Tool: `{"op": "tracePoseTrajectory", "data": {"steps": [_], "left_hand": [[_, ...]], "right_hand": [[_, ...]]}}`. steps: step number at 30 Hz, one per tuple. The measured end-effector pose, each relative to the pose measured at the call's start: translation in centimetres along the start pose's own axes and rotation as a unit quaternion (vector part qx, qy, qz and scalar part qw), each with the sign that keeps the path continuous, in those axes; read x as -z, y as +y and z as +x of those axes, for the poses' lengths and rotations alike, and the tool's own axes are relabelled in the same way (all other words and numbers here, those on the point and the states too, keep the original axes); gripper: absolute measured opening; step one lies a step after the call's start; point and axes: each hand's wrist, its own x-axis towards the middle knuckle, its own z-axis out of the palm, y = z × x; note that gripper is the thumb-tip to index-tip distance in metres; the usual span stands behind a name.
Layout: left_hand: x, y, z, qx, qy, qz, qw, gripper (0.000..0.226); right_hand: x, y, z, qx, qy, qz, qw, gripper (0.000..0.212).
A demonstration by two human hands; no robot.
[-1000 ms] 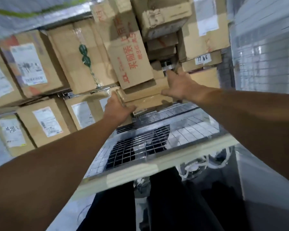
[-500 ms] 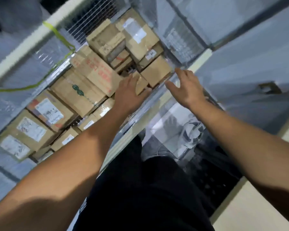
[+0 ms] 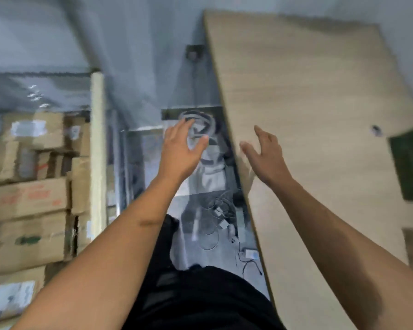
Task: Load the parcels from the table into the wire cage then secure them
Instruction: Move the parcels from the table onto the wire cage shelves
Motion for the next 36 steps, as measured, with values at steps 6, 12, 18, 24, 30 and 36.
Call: {"op": "tracePoseTrajectory", "data": {"steps": [6,12,18,24,30,36], "left_hand": [[-13.2,9.9,-7.4,-0.095,-0.163,0.046,0.981,0.069],[-22.2,19.4,-12.4,-0.201,-0.271,0.081,0.938,0.071],[-28.3,28.0,-8.4,-0.286,-0.321,0.129,0.893,0.073],[-37.4,35.7,0.4,-0.333,-0.334,0.166,0.866,0.071],[-48.7,40.0,11.0,-0.252,-0.364,0.145,0.885,0.072],[-58.4,41.5,16.7,-0.206,-0.403,0.074,0.889,0.083]], "right_hand": [[9.4,15.7,-14.2,-0.152,0.124,0.035,0.98,0.075],[15.4,24.1,-21.4,-0.245,0.22,0.096,0.939,0.078],[21.1,28.4,-19.7,-0.289,0.326,0.202,0.877,0.08],[26.6,32.2,-11.3,-0.315,0.363,0.227,0.847,0.077],[29.5,37.6,0.2,-0.36,0.36,0.278,0.815,0.075],[28.6,42.4,6.1,-0.453,0.32,0.23,0.8,0.091]]}}
